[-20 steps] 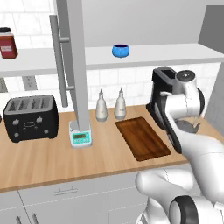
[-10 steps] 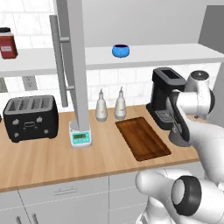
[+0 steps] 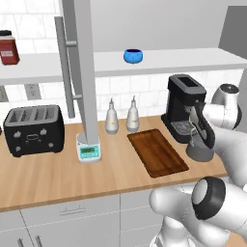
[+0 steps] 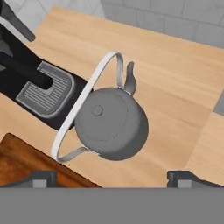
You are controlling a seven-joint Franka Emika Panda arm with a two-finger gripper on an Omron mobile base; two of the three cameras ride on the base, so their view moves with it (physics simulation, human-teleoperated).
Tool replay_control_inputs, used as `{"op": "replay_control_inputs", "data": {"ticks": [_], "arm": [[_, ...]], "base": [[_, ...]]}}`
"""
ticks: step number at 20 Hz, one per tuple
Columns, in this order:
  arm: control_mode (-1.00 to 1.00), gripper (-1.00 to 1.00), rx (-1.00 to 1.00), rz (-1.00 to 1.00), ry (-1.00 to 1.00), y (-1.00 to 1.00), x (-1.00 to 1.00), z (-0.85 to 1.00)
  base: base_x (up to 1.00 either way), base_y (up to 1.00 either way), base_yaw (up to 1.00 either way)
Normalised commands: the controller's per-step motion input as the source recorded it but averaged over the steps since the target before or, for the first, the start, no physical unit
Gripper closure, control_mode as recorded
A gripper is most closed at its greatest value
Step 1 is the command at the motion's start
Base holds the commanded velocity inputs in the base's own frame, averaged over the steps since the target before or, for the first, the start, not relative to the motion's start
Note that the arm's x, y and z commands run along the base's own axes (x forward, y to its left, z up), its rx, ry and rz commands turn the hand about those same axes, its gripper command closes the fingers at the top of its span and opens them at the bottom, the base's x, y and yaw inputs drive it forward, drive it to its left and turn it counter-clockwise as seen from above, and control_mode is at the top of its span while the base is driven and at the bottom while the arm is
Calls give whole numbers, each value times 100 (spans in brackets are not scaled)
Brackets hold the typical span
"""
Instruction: Pick the kettle from the counter and place it on the tray. Then pick the mug from the cabinet and place it on the tray. Then close the cabinet doors.
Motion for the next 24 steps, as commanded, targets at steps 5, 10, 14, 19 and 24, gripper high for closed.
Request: {"op": "replay_control_inputs", "data": {"ticks": [5, 10, 14, 19, 24], "arm": [[-100, -100, 4, -7, 1, -10, 39, -10], [-100, -100, 2, -5, 2, -11, 34, -9], [-100, -100, 4, -4, 4, -14, 18, -16], [-100, -100, 4, -4, 7, -12, 20, -18], [-100, -100, 10, -3, 5, -12, 12, -9]], "base": [[0, 0, 0], [0, 0, 0], [0, 0, 0], [0, 0, 0], [0, 0, 0]]}}
